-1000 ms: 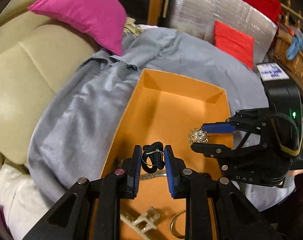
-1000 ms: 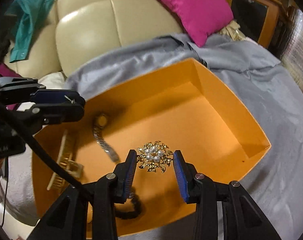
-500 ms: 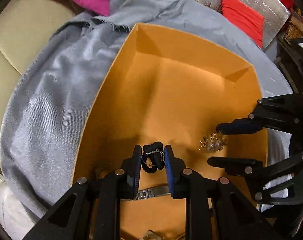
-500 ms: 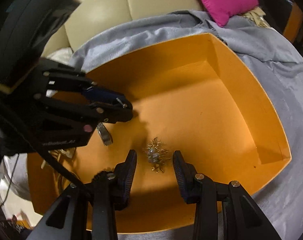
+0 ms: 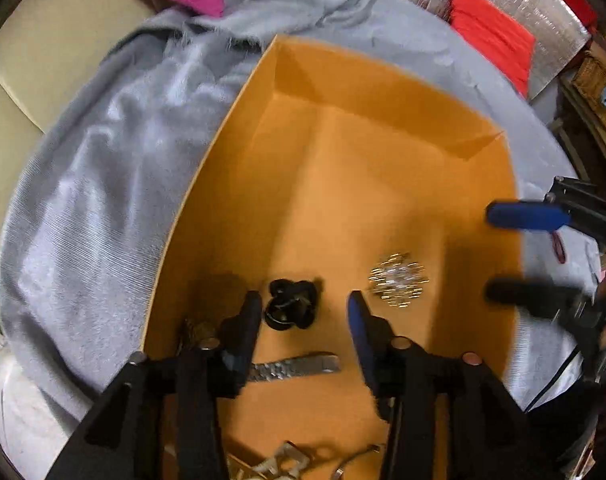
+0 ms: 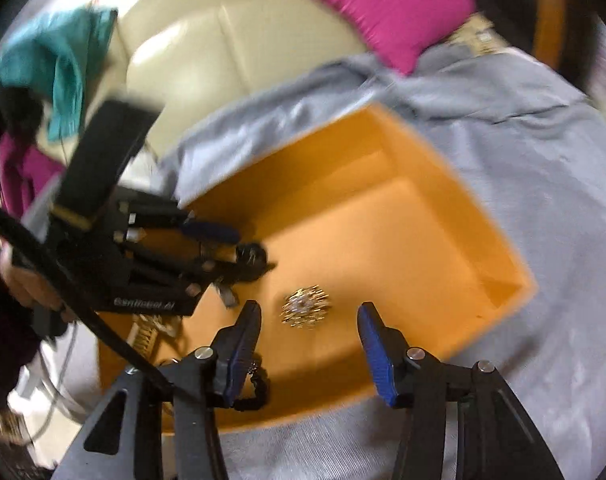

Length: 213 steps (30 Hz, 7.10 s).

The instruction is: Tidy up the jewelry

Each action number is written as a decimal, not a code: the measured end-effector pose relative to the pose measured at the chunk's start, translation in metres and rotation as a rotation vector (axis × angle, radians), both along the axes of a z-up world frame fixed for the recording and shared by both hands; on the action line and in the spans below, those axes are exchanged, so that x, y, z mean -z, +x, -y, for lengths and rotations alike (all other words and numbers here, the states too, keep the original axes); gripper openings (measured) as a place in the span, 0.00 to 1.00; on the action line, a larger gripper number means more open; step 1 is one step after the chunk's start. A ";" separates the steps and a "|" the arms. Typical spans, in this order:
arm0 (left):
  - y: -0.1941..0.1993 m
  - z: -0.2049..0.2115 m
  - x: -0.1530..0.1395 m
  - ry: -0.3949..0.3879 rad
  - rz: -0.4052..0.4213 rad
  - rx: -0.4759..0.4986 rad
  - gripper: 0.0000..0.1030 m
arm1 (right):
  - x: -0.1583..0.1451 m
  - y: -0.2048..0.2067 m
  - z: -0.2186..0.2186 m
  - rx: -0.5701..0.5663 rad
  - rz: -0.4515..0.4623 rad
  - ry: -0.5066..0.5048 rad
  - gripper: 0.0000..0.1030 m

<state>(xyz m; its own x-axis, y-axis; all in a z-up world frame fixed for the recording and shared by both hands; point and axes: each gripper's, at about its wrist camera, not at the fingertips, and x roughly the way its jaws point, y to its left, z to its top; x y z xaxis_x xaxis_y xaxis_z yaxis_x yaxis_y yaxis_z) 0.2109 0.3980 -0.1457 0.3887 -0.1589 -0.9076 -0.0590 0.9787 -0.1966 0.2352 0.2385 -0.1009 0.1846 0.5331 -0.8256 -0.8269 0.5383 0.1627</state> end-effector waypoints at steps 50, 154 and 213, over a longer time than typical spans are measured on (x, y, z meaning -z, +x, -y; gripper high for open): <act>0.039 0.354 0.001 -0.098 0.249 0.249 0.63 | 0.061 -0.061 0.630 1.462 -0.195 0.141 0.27; 0.058 0.010 0.023 0.187 0.006 -0.141 0.07 | 0.011 0.085 -0.039 0.361 -0.089 -0.177 0.11; -0.271 0.108 -0.134 0.571 0.399 -0.354 0.91 | -0.110 -0.236 0.116 0.332 0.135 0.291 0.56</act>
